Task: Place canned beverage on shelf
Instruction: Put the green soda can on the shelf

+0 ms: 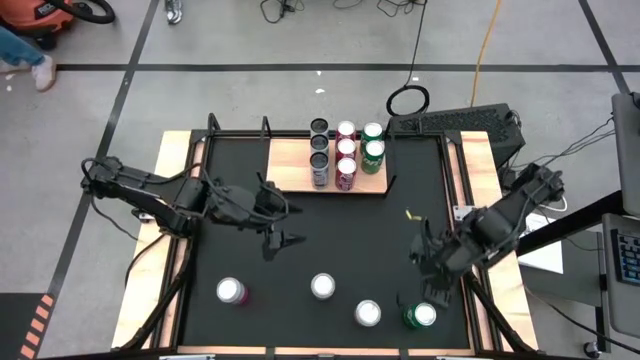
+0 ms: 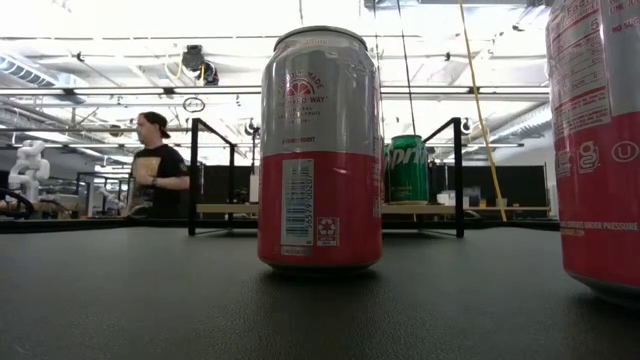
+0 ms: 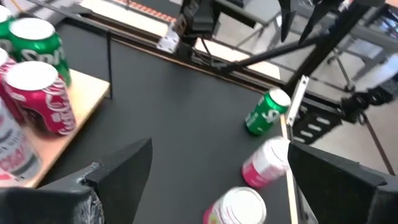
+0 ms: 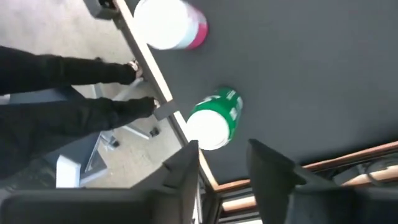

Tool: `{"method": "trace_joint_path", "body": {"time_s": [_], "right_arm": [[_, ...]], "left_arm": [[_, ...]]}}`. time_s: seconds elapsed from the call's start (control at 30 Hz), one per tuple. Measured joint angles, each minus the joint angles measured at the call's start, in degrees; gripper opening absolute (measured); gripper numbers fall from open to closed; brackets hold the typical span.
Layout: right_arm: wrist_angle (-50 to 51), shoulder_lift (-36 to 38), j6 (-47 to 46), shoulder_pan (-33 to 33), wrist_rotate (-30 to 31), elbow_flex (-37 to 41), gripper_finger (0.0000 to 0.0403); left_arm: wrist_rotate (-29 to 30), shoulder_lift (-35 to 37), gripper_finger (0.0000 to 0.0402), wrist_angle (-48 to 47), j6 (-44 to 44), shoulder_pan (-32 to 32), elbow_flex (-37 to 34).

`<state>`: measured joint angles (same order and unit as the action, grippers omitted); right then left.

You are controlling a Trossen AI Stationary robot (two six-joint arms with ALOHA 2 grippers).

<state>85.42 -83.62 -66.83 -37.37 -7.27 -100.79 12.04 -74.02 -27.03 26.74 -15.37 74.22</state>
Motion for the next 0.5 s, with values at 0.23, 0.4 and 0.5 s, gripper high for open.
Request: {"method": "trace_joint_path", "body": {"time_s": [0.23,0.4,0.5], "right_arm": [[-3.58,-3.08,0.18,-6.63,3.01,0.0,0.0186],[-5.09,-4.38,0.55,-11.03,9.26,0.0,0.0255],[-5.43,-4.84,0.13,-13.39,13.7,0.0,0.0298]], "left_arm": [[-2.3,0.0,0.0374,-3.41,-0.06,-0.17,0.0],[-2.44,0.0,0.0374,-4.92,-0.04,-0.1,0.0],[-2.44,0.0,0.0374,-5.35,-0.02,-0.1,0.0]]}}
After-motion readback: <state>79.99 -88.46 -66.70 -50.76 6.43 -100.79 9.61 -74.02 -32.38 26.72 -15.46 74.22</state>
